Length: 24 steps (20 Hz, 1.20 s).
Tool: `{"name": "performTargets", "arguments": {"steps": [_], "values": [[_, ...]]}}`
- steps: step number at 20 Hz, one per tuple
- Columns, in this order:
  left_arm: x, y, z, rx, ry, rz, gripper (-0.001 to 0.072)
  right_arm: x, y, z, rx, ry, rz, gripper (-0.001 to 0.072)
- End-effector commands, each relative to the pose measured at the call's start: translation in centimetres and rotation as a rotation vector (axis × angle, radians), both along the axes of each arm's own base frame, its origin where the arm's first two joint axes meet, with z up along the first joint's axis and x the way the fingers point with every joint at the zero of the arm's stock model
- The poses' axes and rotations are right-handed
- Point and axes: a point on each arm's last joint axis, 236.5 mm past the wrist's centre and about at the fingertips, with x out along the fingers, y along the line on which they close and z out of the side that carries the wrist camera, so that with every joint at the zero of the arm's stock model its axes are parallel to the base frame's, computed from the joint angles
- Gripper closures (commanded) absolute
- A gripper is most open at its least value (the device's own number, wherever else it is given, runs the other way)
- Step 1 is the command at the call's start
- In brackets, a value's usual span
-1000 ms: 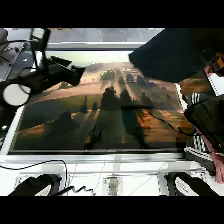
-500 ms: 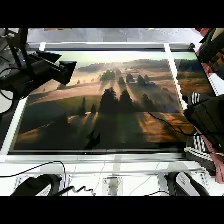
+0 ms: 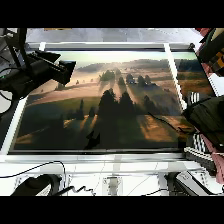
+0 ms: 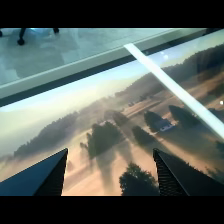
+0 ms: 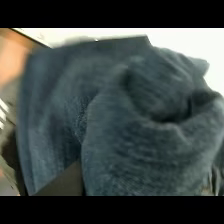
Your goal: Fold the clothes and pants, and hang the long-sleeved shirts on hangers.
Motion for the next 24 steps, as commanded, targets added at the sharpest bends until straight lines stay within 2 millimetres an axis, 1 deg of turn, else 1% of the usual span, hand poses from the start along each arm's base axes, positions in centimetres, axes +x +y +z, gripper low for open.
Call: {"name": "performTargets", "arguments": {"steps": [1,3,6,8,10,12,14,16,18,20,21,22,23,24], "values": [[0.0,0.1,0.0,0.0,0.0,0.001,0.0107,-2.5,0.4,-0.6,0.049,0.034,-0.085,0.0669],[0.0,0.0,0.0,0.0,0.0,0.001,0.0107,-2.3,1.1,-0.4,0.074,-0.002,-0.109,0.0669],[0.0,0.0,0.0,0.0,0.0,0.001,0.0107,-2.6,1.8,-0.4,0.088,0.003,-0.109,0.0669],[0.0,0.0,0.0,0.0,0.0,0.001,0.0107,-2.0,2.3,-0.5,0.11,-0.016,-0.089,0.0669],[0.0,0.0,0.0,0.0,0.0,0.001,0.0107,-0.3,3.0,-0.2,0.134,-0.08,-0.044,0.0668],[0.0,0.0,0.0,0.0,0.0,0.001,0.0107,2.8,4.5,0.8,0.174,-0.198,0.041,0.0669],[0.0,0.0,0.0,0.0,0.0,0.001,0.0107,5.7,5.8,2.5,0.198,-0.328,0.118,0.0668],[0.0,0.0,0.0,0.0,0.0,0.001,0.0107,7.1,6.5,3.6,0.212,-0.4,0.153,0.0669],[0.0,0.0,0.0,0.0,0.0,0.001,0.0107,7.9,6.6,4.4,0.191,-0.432,0.19,0.0669],[0.0,0.0,0.0,0.0,0.0,0.001,0.0107,7.2,6.3,3.8,0.169,-0.382,0.196,0.0669],[0.0,0.0,0.0,0.0,0.0,0.001,0.0107,6.3,6.2,2.9,0.178,-0.33,0.18,0.0669],[0.0,0.0,0.0,0.0,0.0,0.001,0.0107,4.8,6.2,1.5,0.21,-0.26,0.136,0.0669],[0.0,0.0,0.0,0.0,0.0,0.001,0.0107,2.7,6.1,-0.1,0.253,-0.179,0.052,0.0669],[0.0,0.0,0.0,0.0,0.0,0.001,0.0107,0.1,5.6,-1.5,0.272,-0.086,-0.04,0.0669]]}}
